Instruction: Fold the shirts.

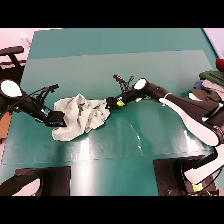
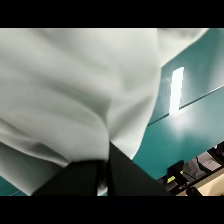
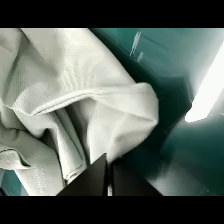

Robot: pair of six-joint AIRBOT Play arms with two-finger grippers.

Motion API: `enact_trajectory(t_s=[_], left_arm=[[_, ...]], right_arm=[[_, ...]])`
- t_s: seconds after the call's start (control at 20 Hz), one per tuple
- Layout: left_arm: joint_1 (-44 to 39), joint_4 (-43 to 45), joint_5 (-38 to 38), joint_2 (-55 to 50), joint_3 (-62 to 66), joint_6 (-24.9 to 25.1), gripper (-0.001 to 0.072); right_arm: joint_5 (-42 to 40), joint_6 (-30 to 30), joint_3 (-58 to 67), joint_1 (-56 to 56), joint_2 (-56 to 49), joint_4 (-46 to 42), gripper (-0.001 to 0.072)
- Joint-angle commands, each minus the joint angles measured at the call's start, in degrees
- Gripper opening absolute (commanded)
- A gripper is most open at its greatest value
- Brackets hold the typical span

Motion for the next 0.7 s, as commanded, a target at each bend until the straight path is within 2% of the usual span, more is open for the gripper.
enact_trajectory(t_s=[0.0,0.3,0.65], left_arm=[[0.0,-1.49,-1.53,0.02,2.25,0.24,0.0027],[0.02,-1.27,-6.08,0.59,12.59,0.24,0.0027],[0.02,2.14,-9.25,1.57,38.01,0.31,0.0027]], right_arm=[[-0.5,0.96,0.07,0.44,0.9,0.11,0.0017],[-2.86,0.48,0.09,-4.63,14.58,-0.5,0.0016],[-1.62,-0.72,0.2,-19.91,38.21,-3.41,0.0016]])
